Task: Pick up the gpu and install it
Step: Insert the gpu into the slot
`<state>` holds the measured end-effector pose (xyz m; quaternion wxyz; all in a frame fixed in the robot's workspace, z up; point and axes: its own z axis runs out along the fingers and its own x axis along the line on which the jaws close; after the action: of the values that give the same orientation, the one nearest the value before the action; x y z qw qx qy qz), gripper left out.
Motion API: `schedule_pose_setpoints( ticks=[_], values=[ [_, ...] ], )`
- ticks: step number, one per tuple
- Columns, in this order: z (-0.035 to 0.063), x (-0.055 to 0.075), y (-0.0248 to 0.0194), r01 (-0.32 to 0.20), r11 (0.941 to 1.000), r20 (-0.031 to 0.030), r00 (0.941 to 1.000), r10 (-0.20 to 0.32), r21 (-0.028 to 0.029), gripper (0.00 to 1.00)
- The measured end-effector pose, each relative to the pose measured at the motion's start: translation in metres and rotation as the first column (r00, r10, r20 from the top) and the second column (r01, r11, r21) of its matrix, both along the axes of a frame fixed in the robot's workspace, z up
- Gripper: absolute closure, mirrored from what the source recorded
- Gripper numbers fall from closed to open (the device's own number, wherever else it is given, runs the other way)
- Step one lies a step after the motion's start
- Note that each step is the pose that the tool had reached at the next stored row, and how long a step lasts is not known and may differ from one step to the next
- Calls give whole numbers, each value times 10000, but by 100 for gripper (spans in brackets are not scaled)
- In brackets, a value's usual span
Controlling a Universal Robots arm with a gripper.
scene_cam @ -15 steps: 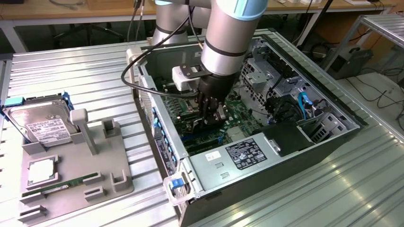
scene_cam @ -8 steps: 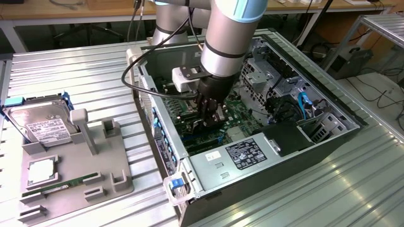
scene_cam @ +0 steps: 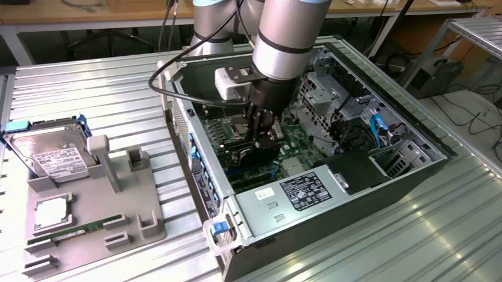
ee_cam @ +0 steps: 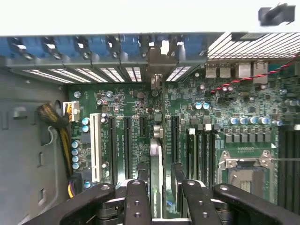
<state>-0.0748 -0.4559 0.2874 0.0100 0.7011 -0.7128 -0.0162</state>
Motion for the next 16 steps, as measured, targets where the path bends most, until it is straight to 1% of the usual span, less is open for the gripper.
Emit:
schedule_pose_setpoints(
  ticks=[3, 4, 5, 6, 7, 9, 13, 16],
  values=[
    [11, -4, 17, 1, 10000, 23, 10000, -1, -5, 68],
    [11, -10, 28, 0, 10000, 34, 10000, 0, -18, 75],
    [10, -24, 41, 1, 10000, 46, 10000, -1, -39, 75],
    [9, -49, 53, 1, 10000, 61, 10000, 0, -66, 87],
    [3, -72, 61, 1, 10000, 78, 10000, 0, -85, 89],
    [-20, -135, 79, 1, 9999, 109, 9999, 0, -139, 89],
    [-67, -179, 89, -1, 9999, 117, 9999, 3, -167, 89],
    [-110, -192, 90, -5, 9998, 118, 9999, 7, -177, 89]
  ],
)
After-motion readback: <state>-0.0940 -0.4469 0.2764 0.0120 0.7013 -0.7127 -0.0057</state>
